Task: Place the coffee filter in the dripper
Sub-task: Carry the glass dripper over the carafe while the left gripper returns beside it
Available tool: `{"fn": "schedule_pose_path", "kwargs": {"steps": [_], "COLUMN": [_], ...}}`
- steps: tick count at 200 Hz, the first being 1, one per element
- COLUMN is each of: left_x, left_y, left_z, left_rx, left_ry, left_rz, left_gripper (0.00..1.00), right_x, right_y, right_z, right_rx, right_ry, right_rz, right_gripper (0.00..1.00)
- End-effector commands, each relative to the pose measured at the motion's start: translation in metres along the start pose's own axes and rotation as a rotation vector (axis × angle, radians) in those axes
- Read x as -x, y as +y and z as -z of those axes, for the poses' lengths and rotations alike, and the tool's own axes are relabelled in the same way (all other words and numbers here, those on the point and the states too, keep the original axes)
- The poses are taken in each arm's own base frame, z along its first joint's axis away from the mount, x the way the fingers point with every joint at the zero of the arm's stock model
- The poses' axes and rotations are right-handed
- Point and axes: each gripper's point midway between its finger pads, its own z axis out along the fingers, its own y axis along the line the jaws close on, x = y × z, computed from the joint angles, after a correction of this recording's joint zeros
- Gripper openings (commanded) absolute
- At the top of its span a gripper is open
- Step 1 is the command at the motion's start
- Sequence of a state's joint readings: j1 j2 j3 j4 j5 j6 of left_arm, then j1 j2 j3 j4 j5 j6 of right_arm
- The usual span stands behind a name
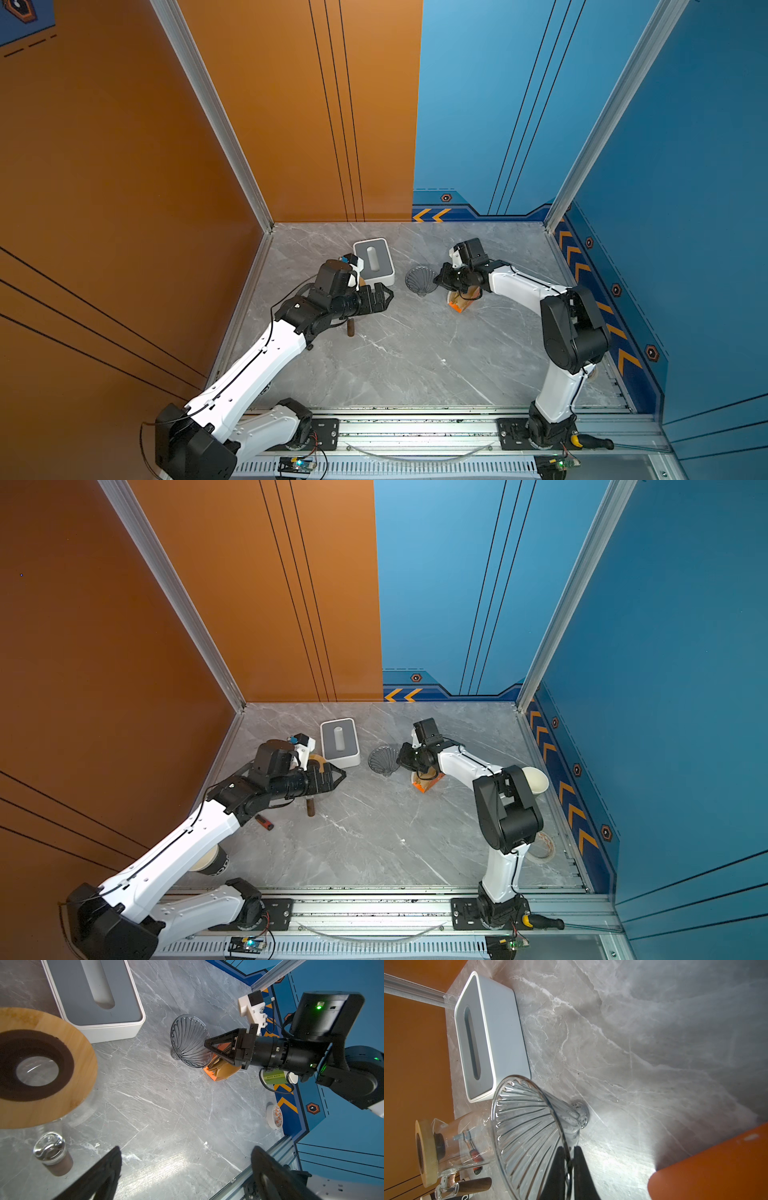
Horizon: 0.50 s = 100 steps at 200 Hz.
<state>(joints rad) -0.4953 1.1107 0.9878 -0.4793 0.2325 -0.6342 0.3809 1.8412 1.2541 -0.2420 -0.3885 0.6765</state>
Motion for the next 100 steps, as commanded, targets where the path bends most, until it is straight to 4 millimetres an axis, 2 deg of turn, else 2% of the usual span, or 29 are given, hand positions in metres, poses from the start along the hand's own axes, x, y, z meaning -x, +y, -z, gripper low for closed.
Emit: {"fn": "schedule_pose_path", "kwargs": {"steps": [1,100], "left_x": [0.007,0.008], "left_y": [-0.004,0.000], "left_z": [0.010,0.020], "left_rx": [-0.015,-0.004], "left_ry": [-0.021,-0.027], "left_rz": [-0.020,-0.015], "left_gripper": [0.98,0.98], "right_x": [0.012,0.014], "right_y": [0.030,0.062], "right_z": [0.023,0.043], "right_rx": [0.041,0.086], "right_ry": [-0.053,-0.072], "right_rz": [0.049,0.088], "right_gripper": [0.09,0.09]}}
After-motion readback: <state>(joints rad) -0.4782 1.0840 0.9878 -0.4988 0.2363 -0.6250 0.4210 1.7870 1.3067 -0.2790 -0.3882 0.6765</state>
